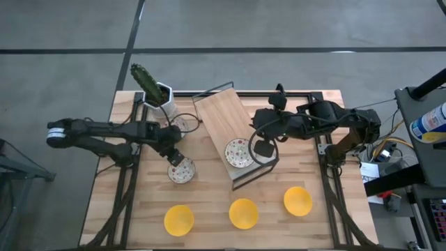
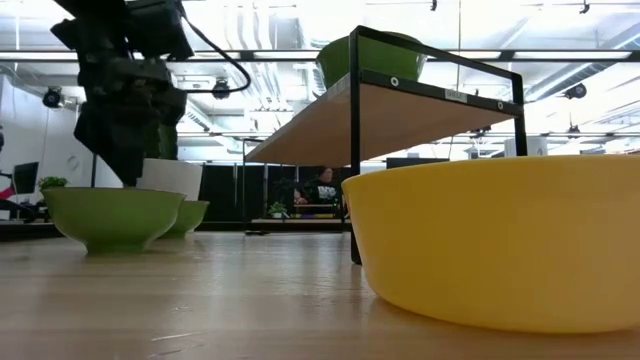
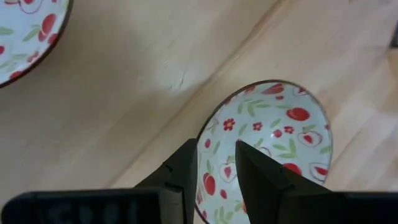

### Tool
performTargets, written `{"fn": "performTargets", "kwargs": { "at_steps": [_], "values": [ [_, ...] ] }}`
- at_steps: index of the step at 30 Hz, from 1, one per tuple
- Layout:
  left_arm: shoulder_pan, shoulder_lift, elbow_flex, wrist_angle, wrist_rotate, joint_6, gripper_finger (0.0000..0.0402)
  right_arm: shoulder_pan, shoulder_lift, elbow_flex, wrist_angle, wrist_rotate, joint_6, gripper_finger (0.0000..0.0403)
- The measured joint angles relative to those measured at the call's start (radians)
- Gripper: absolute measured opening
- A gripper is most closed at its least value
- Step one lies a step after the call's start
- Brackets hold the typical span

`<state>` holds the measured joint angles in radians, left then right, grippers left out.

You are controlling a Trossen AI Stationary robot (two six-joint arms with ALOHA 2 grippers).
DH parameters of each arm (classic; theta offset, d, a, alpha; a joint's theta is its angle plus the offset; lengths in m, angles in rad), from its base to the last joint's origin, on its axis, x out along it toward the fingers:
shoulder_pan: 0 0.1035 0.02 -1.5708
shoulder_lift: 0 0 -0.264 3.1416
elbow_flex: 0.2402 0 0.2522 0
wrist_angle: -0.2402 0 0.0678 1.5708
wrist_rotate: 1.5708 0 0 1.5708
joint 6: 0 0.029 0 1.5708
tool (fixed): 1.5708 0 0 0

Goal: Pick & Place Mini bowls
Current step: Stack the bottom white patterned bowl on the other white patterned bowl on the shelf

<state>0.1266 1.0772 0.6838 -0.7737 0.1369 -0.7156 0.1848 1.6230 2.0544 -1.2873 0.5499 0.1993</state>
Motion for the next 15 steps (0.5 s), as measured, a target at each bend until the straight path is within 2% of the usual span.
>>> {"fn": "performTargets", "kwargs": {
  "at_steps": [15],
  "values": [
    [-0.010,0.130,0.000,0.050,-0.006,0.086,0.0101,0.000,0.000,0.000,0.000,0.001,-0.001,0.0072]
  ]
}}
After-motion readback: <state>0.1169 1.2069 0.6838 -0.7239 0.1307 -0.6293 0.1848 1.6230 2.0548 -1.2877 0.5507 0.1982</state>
